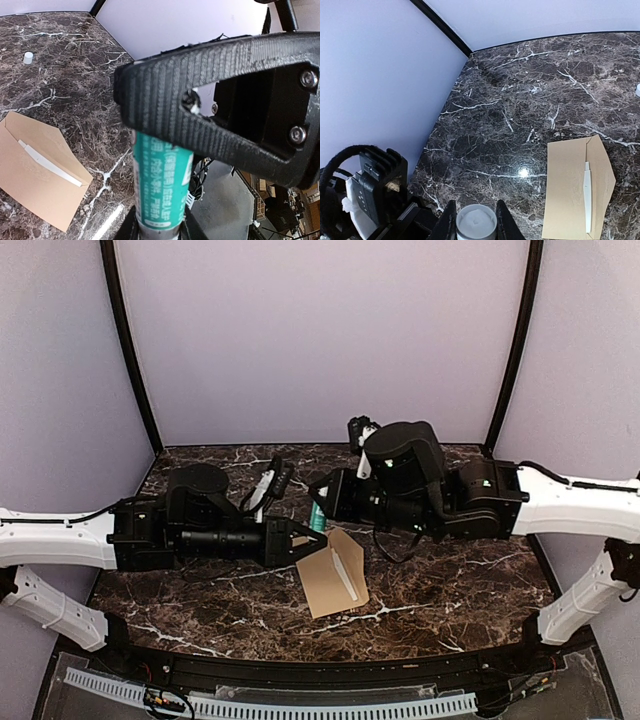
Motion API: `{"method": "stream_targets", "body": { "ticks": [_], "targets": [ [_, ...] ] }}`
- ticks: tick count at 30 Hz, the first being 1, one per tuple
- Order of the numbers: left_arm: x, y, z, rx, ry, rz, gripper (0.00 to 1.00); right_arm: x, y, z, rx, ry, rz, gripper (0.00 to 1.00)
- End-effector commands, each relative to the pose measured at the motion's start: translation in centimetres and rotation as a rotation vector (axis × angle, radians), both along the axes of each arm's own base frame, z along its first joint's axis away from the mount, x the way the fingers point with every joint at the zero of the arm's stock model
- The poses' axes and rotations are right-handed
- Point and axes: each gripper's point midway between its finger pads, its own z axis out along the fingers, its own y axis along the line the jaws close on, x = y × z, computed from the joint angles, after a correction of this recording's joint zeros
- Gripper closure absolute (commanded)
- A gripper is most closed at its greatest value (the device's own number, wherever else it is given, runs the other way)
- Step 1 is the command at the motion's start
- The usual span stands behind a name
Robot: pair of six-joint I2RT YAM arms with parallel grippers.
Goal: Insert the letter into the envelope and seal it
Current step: Unscrew the solid glue.
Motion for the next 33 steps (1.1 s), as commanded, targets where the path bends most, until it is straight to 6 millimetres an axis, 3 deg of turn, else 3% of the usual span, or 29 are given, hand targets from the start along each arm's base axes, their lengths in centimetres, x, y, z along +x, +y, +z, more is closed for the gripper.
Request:
{"method": "stream_targets", "body": {
  "ticks": [1,4,6,10,13,14,21,28,33],
  "targets": [
    [-0.3,0.1,4.6,-0.148,-0.085,-0.042,0.76,-1.0,-2.4,0.9,0.011,-0.046,0.009,0.88],
    [-1.7,-0.1,5.9,-0.183,-0.12,-0.128,0.46,-1.0,-3.7,2.5,0.07,-0.085,0.021,0.87],
    [-2.7,-0.1,6.7,-0.21,-0.137,-0.182,0.33,-1.0,-4.8,3.6,0.113,-0.107,0.024,0.86],
    [-2.8,0.5,7.5,-0.229,-0.135,-0.196,0.19,-1.3,-6.3,5.1,0.182,-0.144,0.068,0.85],
    [-3.0,0.7,8.0,-0.268,-0.123,-0.21,0.16,-2.2,-6.6,6.7,0.269,-0.186,0.159,0.85],
    [-3.6,0.5,8.9,-0.328,-0.117,-0.258,0.16,-3.4,-6.4,8.2,0.345,-0.225,0.243,0.85],
    [-5.9,-1.1,10.5,-0.413,-0.107,-0.442,0.16,-7.1,-5.3,11.9,0.533,-0.315,0.463,0.85],
    [-7.6,-1.9,11.6,-0.46,-0.107,-0.571,0.22,-8.7,-3.7,13.1,0.602,-0.344,0.583,0.85],
    [-8.3,-1.9,12.2,-0.49,-0.115,-0.616,0.38,-8.8,-2.8,13.3,0.606,-0.343,0.615,0.85]
  ]
}}
